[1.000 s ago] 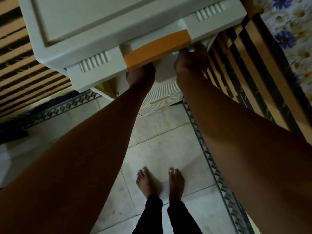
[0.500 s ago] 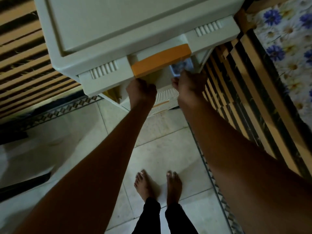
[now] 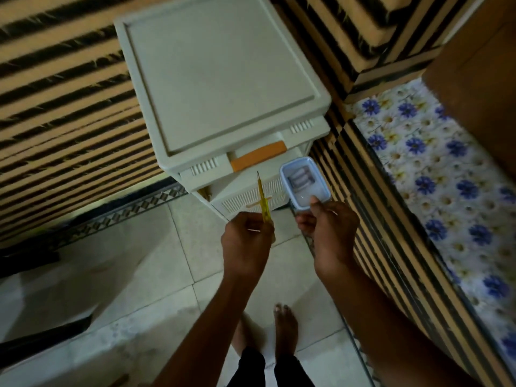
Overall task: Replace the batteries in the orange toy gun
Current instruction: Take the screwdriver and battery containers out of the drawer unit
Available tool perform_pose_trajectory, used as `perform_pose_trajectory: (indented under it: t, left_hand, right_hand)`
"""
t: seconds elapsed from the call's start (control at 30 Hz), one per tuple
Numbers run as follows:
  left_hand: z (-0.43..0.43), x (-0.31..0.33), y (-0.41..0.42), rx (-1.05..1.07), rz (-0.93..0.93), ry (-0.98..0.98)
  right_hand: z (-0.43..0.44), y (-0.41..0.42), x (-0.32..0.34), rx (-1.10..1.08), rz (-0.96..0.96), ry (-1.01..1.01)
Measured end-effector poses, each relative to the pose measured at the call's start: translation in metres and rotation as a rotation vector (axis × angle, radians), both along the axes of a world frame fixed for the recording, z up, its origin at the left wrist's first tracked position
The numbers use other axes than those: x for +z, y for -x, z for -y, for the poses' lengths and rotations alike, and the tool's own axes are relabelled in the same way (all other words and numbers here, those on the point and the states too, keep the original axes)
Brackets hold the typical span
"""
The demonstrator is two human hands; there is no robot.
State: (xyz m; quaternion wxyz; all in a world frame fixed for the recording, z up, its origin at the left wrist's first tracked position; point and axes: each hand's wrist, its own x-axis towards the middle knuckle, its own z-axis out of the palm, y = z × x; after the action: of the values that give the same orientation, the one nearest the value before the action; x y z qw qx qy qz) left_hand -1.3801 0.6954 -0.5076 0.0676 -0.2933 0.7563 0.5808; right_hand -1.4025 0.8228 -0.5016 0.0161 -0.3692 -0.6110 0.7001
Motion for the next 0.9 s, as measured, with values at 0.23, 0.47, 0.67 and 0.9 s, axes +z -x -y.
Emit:
perform_pose_trajectory:
  t: [0.23,0.47,0.67,0.9]
  left_hand:
    - [0.025,0.074,0.030,-0.008,-0.181,-0.014]
    - [0.058,0.101,0.116,0.020,-0.193,0.329]
    - [0.075,0.088,0.176,0.017,-0.057,0.455]
    - [0.072,0.088,0.187,0.036,-0.066,0.565]
  right_hand:
    - [0.014,0.024,0.072,-0.005,-0.187,0.080]
    - [0.048,0.101,0.091,0.051,-0.200,0.128]
    - [0.078,0.160,0.078,0.065,-0.148,0.061]
    - [0.083,0.177,0.069,0.042,-0.119,0.012]
